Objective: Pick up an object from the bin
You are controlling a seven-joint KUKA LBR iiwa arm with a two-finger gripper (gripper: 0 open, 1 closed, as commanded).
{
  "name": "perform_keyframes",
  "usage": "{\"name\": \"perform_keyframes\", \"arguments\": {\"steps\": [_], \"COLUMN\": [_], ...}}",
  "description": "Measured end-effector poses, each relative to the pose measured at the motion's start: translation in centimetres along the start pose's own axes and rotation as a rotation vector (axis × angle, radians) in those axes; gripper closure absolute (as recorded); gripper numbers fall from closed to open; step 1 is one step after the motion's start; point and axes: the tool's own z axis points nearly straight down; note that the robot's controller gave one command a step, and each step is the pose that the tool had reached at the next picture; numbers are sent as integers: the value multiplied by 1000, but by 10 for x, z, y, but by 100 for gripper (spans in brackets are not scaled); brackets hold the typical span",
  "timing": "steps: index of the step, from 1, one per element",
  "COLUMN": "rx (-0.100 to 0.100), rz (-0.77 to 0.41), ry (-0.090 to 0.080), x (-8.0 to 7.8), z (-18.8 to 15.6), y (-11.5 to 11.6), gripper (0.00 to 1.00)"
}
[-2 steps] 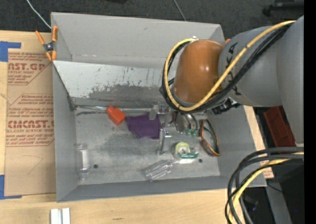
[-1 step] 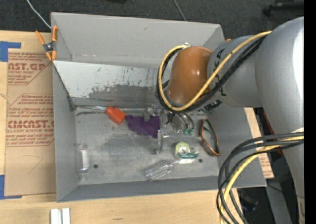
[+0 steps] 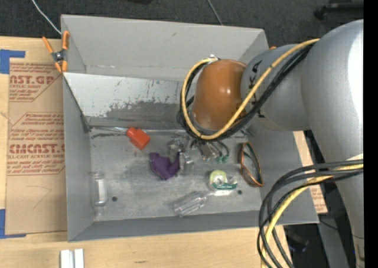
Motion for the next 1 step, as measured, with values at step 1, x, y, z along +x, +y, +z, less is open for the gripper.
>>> {"name": "perform_keyframes", "arguments": {"steps": [1], "rx": [0], "rz": [0], "ry": [0], "x": [0], "z": [0], "y": [0], "gripper": [100]}}
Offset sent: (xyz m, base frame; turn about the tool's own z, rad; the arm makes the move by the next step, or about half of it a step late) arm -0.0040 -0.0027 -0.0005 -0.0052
